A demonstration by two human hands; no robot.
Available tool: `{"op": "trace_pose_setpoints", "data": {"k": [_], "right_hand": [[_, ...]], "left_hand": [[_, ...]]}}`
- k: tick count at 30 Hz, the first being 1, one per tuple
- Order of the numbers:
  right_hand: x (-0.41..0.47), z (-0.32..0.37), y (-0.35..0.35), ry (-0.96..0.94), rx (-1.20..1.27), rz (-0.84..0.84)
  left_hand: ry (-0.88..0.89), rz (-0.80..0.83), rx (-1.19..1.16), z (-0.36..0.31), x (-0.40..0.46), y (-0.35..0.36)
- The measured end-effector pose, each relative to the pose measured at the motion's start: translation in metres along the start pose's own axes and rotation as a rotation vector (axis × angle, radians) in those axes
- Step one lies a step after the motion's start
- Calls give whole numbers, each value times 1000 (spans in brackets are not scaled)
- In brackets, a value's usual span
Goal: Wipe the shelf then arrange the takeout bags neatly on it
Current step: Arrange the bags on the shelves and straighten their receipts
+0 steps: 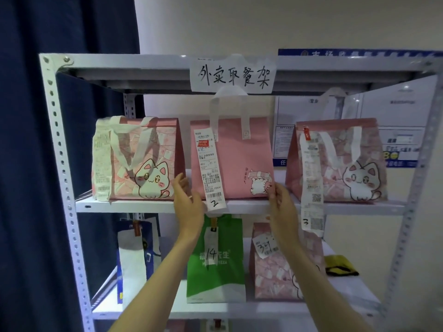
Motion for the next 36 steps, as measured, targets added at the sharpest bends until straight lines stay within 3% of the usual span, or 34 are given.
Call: {"op": "trace_pose_setpoints", "data": {"k": [4, 9, 22, 30, 36], "right_hand": [[-38, -2, -15, -49, -66, -116], [-83, -20, -15, -102, -115, -130], [-192, -129, -2, 252, -177, 62], [-205, -200, -28, 427, -168, 96], [-180, -253, -47, 435, -191, 88]], "left_hand": [[80, 36, 29, 3, -37, -15], [25, 227, 139, 45, -79, -31], [-283, 453, 304, 142, -165, -81], [-368, 546, 311, 173, -197, -39], [-374, 567, 355, 198, -221, 25]]}}
Point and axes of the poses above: each hand's wrist, its own x-axis towards the middle knuckle, its own y-axis out of the palm, z = x × y, the point moved 6 cm from there along x, towards the middle knuckle, and after that the axes turned 11 degrees about -x, right-handed, at the moved point
